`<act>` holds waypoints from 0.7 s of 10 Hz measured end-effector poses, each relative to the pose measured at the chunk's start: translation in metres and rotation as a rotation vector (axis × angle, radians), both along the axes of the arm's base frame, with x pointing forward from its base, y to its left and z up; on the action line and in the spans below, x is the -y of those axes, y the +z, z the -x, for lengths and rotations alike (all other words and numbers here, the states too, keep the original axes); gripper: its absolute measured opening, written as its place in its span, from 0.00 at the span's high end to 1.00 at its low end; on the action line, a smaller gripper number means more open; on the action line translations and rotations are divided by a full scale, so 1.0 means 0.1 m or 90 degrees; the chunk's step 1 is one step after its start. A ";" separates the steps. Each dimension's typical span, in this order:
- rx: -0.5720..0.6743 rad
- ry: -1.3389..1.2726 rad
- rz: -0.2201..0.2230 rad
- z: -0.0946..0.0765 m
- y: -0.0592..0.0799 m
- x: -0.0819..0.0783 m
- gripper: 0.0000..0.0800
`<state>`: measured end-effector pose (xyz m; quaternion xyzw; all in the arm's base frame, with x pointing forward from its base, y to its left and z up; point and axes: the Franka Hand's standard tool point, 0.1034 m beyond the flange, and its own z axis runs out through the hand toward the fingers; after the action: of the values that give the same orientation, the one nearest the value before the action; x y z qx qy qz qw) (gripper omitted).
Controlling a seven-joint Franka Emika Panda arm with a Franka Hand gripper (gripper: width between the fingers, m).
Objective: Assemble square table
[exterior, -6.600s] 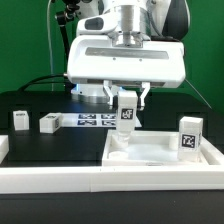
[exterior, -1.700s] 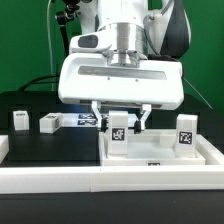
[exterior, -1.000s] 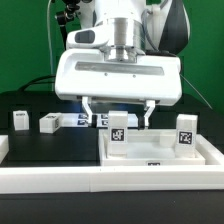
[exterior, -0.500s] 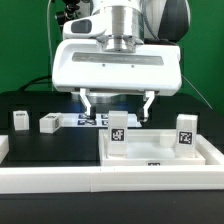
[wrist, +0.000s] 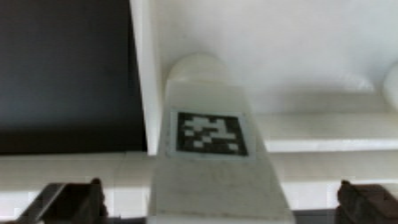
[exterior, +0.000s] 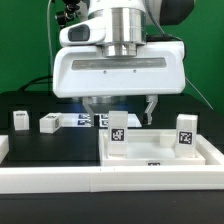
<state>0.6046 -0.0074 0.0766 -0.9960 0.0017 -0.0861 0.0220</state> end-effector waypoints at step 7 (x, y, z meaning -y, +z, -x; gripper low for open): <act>-0.116 0.004 -0.029 -0.04 0.06 0.04 0.19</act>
Offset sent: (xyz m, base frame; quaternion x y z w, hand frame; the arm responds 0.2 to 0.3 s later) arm 0.0040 -0.0073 0.0086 -0.0115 -0.0125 -0.0091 0.9998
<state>0.6084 -0.0118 0.0830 -0.9990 0.0028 0.0049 0.0450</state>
